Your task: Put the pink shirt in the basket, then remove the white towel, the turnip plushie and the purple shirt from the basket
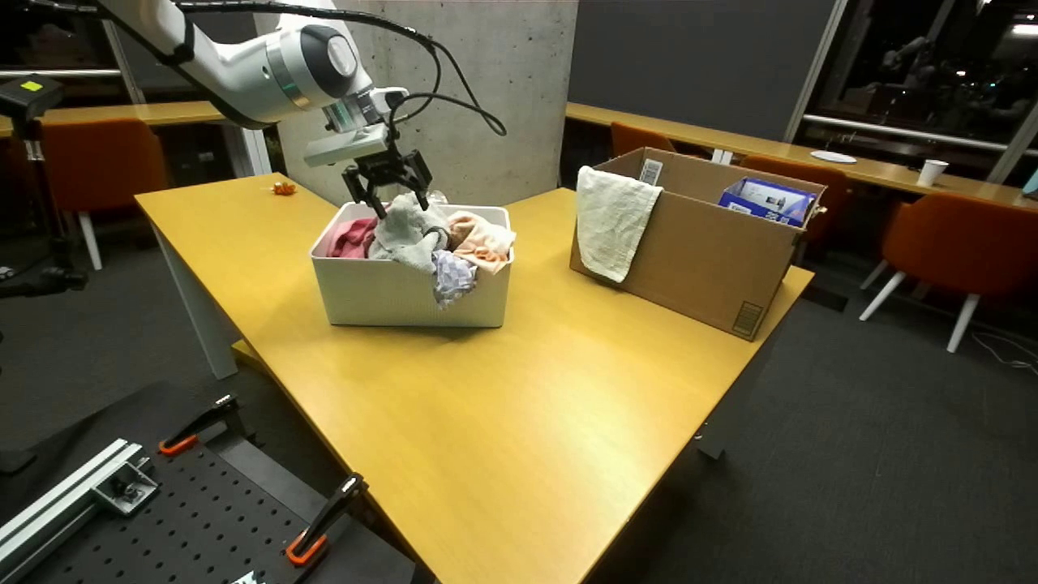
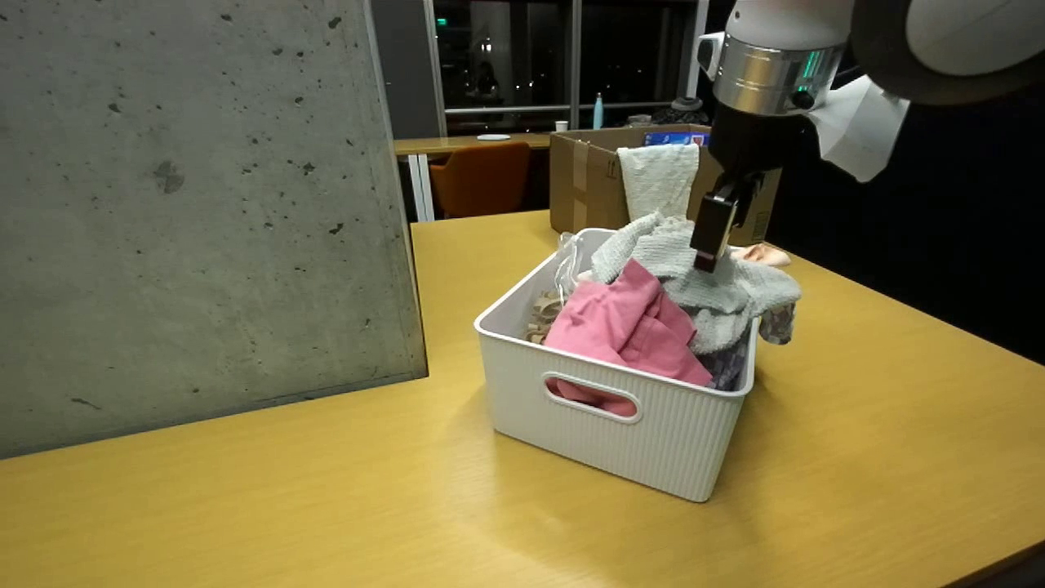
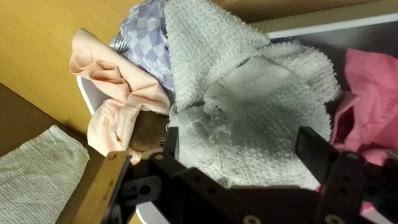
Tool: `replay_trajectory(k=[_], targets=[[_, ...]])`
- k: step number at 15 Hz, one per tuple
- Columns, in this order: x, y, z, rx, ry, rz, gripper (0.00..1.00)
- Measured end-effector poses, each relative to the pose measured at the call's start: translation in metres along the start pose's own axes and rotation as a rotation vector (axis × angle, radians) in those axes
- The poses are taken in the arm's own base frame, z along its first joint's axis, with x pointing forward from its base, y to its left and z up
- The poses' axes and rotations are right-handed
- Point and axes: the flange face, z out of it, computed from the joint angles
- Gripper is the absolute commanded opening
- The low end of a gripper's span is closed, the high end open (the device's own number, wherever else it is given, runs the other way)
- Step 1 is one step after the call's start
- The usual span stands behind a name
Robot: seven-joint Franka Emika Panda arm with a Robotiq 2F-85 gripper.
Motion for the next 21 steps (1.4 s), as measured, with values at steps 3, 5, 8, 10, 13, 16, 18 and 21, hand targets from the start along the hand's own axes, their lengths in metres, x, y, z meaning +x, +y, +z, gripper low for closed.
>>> replay_trajectory(k=[3,5,8,10,13,16,18,21], targets=[[0.003,0.003,0.007,-0.001,-0.004,-0.02,0.44],[0.003,0.002,0.011,0.002,0.0,-0.038,0.29],[0.003,-0.003,0.014,0.011,0.023,-0.064,0.07],[0.001,-0.008,0.017,0.019,0.043,-0.075,0.0],[-0.01,-0.016,0.016,0.035,0.086,-0.085,0.02],[-0.032,-0.014,-0.002,0.056,0.136,-0.069,0.01],[-0.052,-0.007,-0.026,0.072,0.167,-0.038,0.01],[-0.084,0.016,-0.069,0.061,0.205,0.011,0.01]])
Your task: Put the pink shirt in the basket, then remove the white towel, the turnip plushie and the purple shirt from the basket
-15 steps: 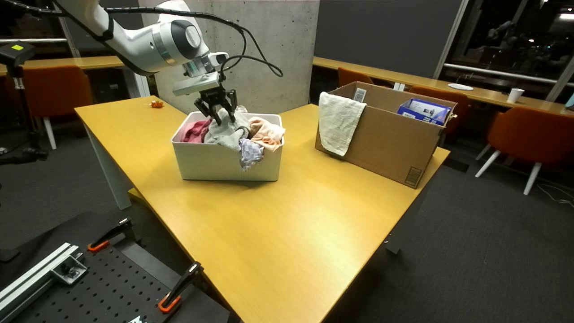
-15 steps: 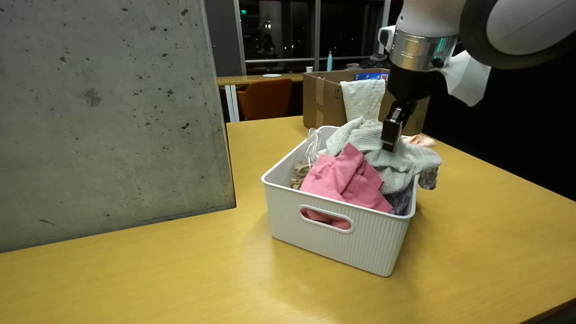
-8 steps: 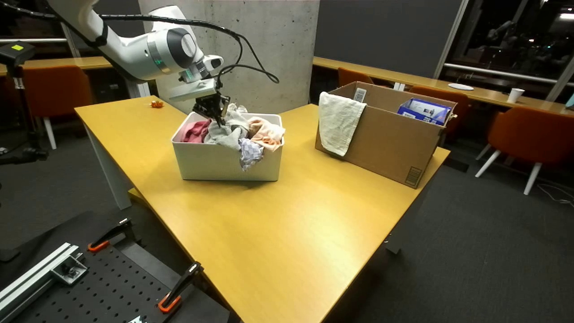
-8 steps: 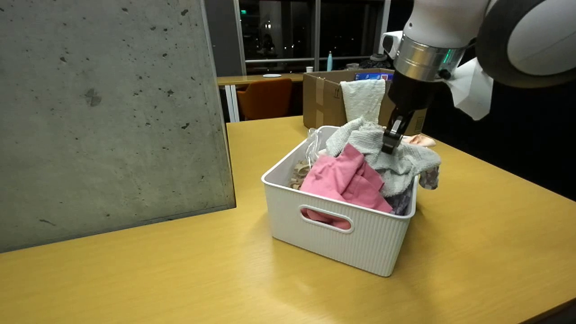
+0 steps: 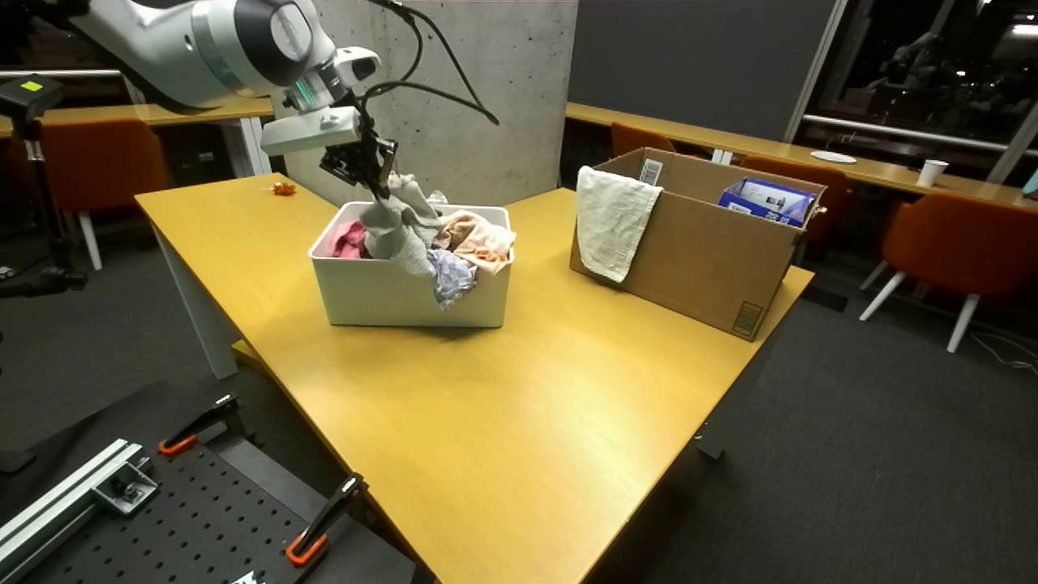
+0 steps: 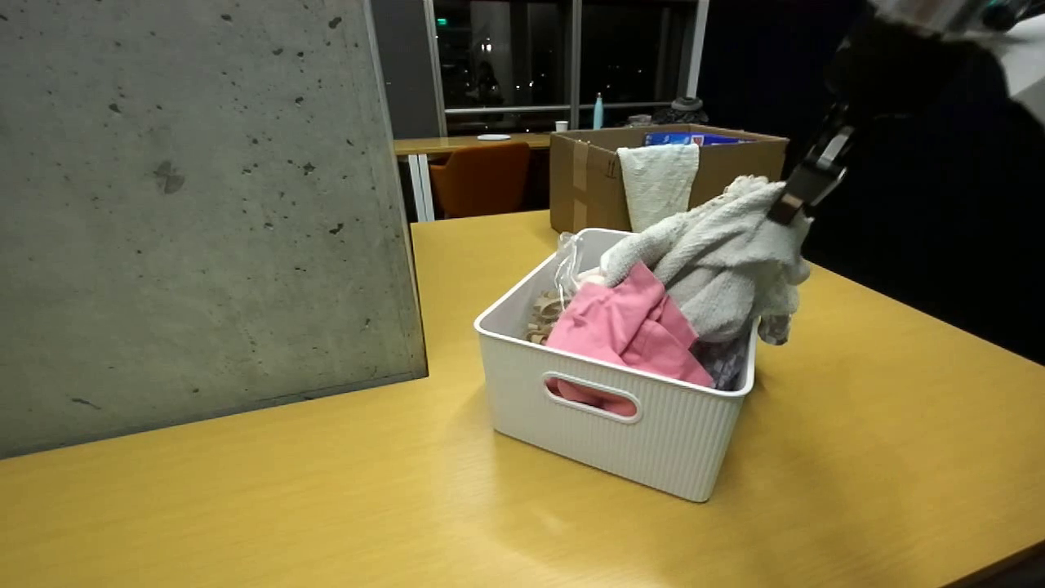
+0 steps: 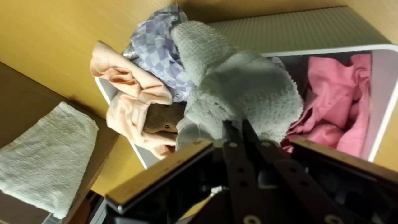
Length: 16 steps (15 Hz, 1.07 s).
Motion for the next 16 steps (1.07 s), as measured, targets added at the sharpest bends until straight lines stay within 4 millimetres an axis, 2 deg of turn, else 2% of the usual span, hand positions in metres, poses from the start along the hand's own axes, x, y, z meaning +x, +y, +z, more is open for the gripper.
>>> replay_trajectory(k=[3,6,12,14,16], targets=[[-0.018,0.031,-0.045,-0.028,0.041,0.065,0.01],[-0.029,0.073,-0.077,-0.054,0.076,0.135,0.01],[-0.06,0.149,-0.11,-0.099,0.111,0.279,0.01],[-0.078,0.174,-0.117,-0.115,0.112,0.332,0.01],[-0.102,0.198,-0.117,-0.124,0.097,0.384,0.01]])
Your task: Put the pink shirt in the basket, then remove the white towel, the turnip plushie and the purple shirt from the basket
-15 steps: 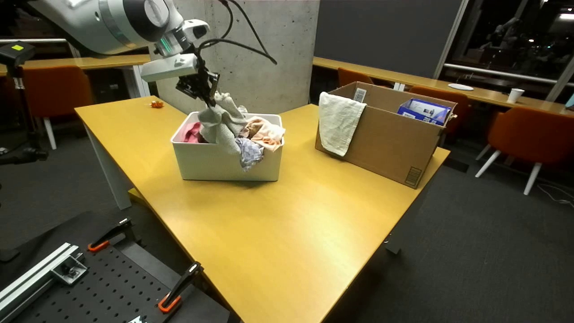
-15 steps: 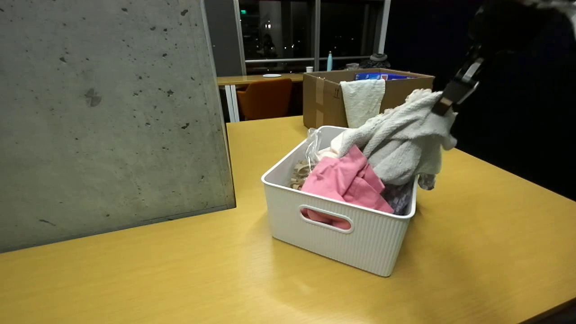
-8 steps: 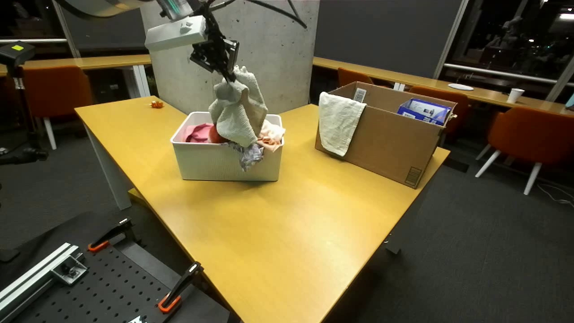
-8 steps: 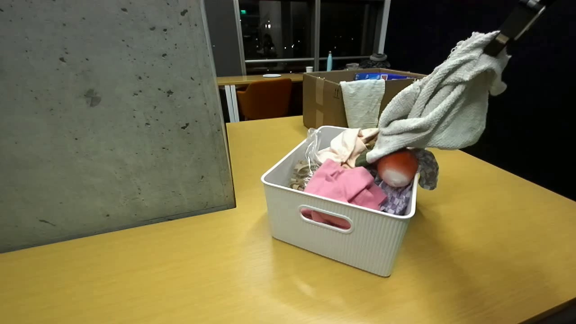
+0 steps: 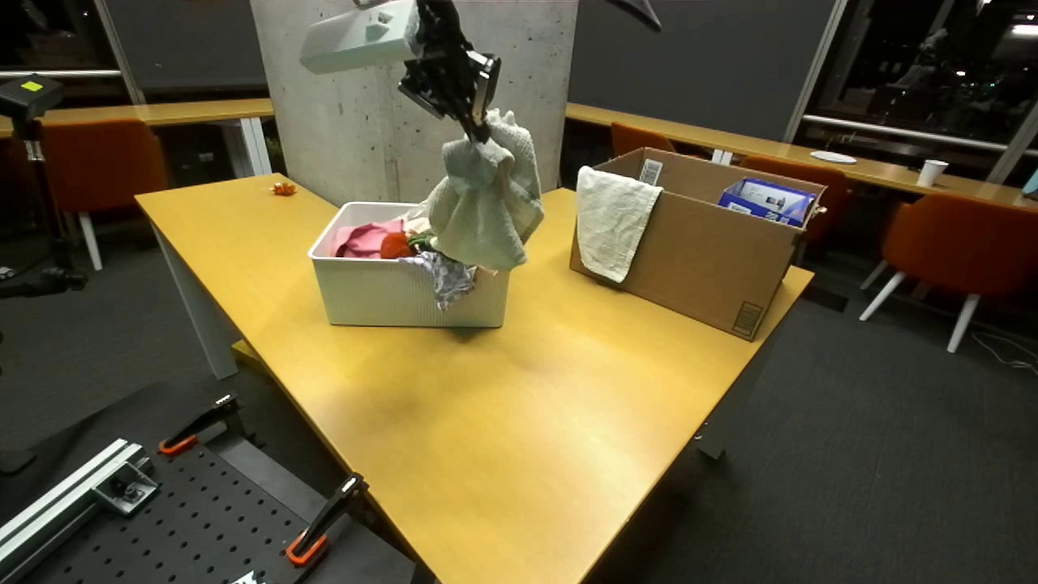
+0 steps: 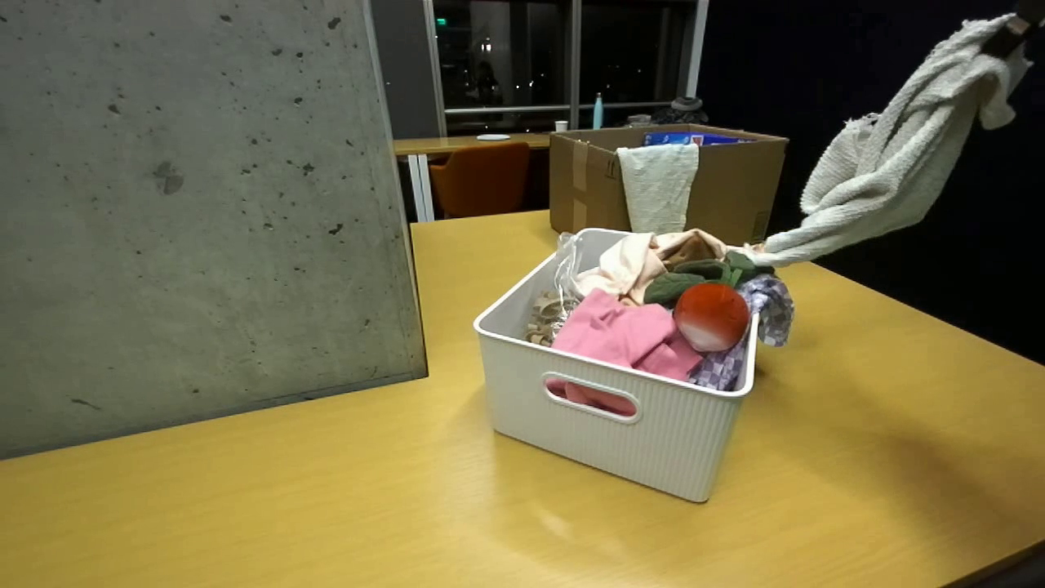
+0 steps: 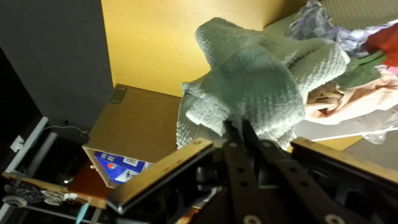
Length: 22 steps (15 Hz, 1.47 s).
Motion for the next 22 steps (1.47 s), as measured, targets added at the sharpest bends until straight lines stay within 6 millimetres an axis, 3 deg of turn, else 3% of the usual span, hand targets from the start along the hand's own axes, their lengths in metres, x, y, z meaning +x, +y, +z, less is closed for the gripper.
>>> replay_trajectory(k=[4,5,7,11,13,16,20,22], targets=[[-0.034,0.044,0.027,0.001,-0.066,0.071,0.01],[-0.041,0.049,0.036,0.006,-0.085,0.084,0.31],[-0.053,0.055,0.056,0.02,-0.121,0.105,0.37],[-0.062,0.048,0.087,0.044,-0.175,0.113,0.66],[-0.06,0.032,0.099,0.058,-0.193,0.088,0.8],[-0.052,-0.013,0.11,0.096,-0.205,0.03,0.99],[-0.041,-0.088,0.118,0.155,-0.216,-0.03,1.0],[-0.036,-0.116,0.122,0.178,-0.219,-0.044,1.0]])
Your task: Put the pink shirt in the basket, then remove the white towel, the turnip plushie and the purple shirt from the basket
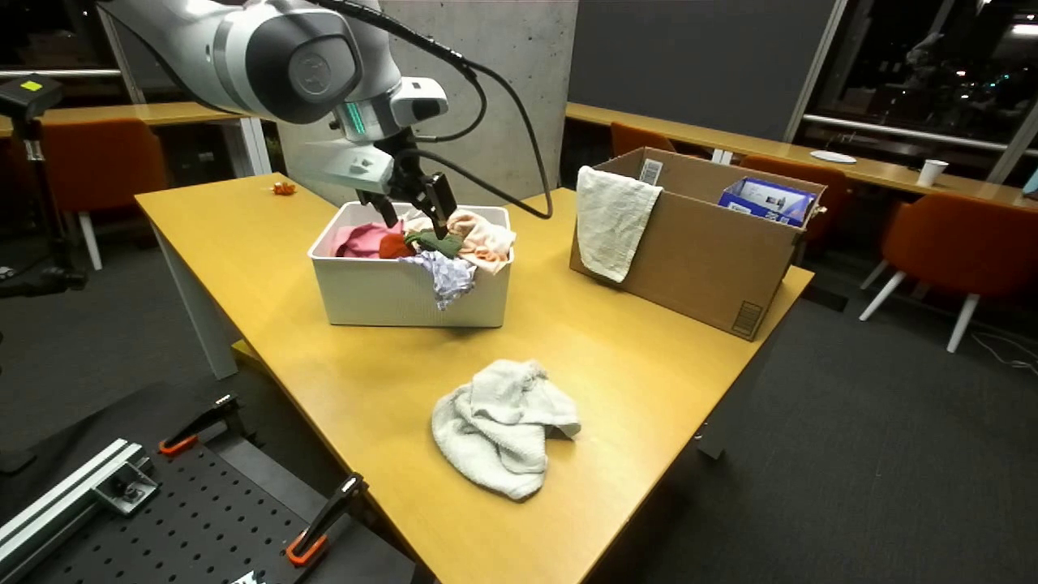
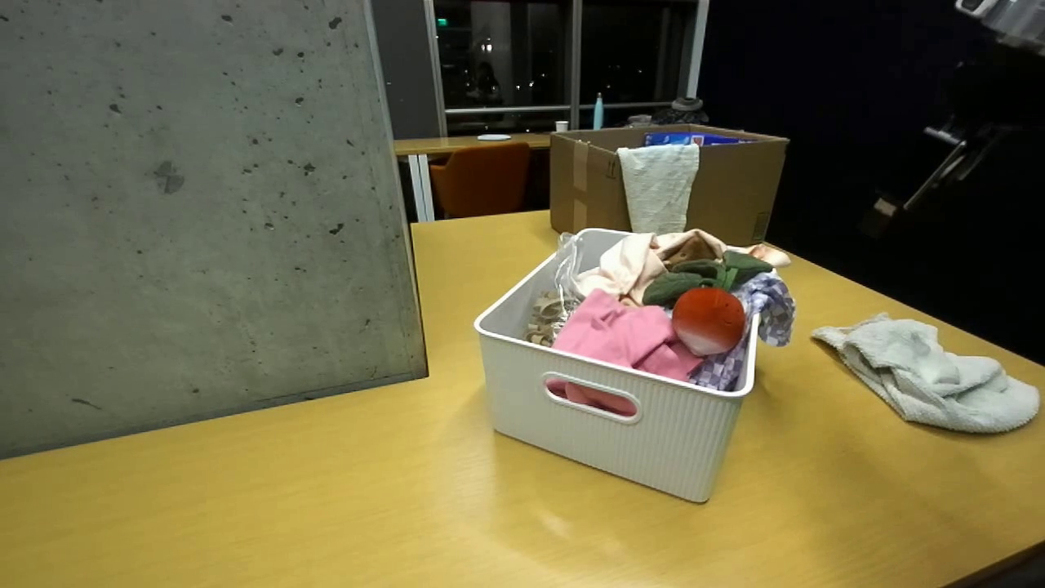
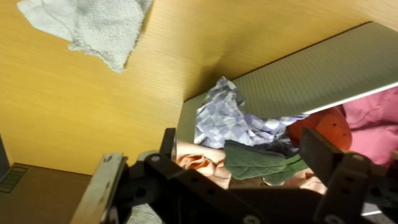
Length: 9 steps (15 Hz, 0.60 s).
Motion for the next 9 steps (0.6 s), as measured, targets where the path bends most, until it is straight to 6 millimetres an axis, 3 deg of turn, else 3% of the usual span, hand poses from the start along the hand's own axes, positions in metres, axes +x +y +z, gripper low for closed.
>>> replay_trajectory(k=[9], targets=[[0.042,-0.068,0.056,0.075,0.005,-0.07,1.0]])
